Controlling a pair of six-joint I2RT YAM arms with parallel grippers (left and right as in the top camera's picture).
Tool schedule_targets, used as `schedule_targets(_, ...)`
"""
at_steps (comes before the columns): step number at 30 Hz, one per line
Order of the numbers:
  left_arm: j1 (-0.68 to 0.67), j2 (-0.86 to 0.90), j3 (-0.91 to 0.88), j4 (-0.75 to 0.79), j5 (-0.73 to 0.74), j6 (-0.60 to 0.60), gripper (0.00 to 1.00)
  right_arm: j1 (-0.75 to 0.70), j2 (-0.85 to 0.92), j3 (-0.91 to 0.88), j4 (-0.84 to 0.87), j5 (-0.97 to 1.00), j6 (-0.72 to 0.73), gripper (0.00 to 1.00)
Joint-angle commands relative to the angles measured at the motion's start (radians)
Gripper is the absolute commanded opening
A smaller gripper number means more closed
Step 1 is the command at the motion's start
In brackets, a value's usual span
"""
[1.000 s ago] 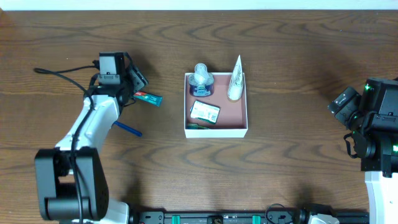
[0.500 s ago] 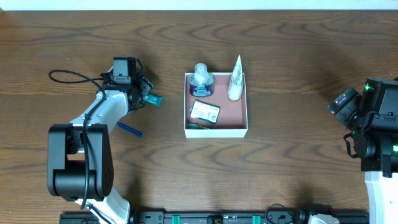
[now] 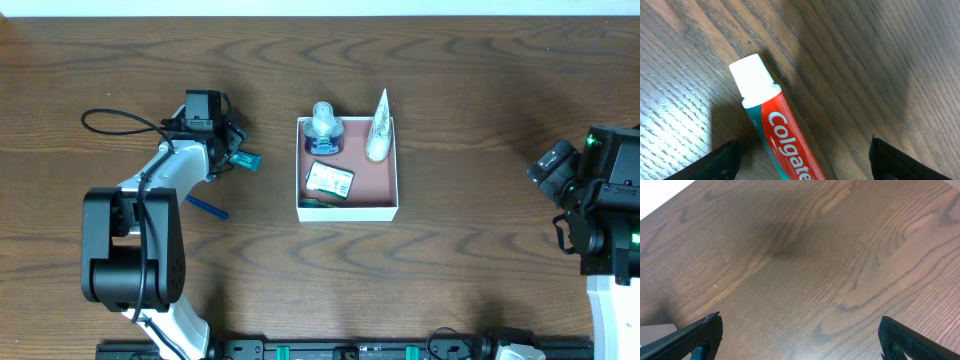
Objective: Pack container
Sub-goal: 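Move the left gripper back to the Colgate toothpaste tube, then close the left gripper on the Colgate tube and lift it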
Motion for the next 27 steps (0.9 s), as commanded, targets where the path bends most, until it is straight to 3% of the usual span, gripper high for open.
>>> schedule_targets(1,0.002,0.066,-0.022,-0.021,0.01,-0.013,0.73,-0.006,0.0,0.006,-0.001,0.014,0.013,0.99)
schedule_targets(4,0.002,0.066,-0.022,-0.053,0.011,-0.013,0.53,-0.006,0.0,0.006,-0.001,0.014,0.013,0.99)
schedule_targets(7,0.002,0.066,-0.022,-0.103,0.011,-0.012,0.42,-0.006,0.0,0.006,-0.001,0.014,0.013,0.99)
schedule_targets(12,0.002,0.066,-0.022,-0.192,0.024,0.082,0.43,-0.006,0.0,0.006,-0.001,0.014,0.013,0.99)
schedule_targets(15,0.002,0.066,-0.022,-0.246,0.058,0.181,0.53,-0.006,0.0,0.006,-0.001,0.014,0.013,0.99)
schedule_targets(19,0.002,0.066,-0.022,-0.327,0.064,0.239,0.53,-0.006,0.0,0.006,-0.001,0.014,0.013,0.99)
schedule_targets(27,0.002,0.066,-0.022,-0.302,0.063,0.392,0.53,-0.006,0.0,0.006,-0.001,0.014,0.013,0.99)
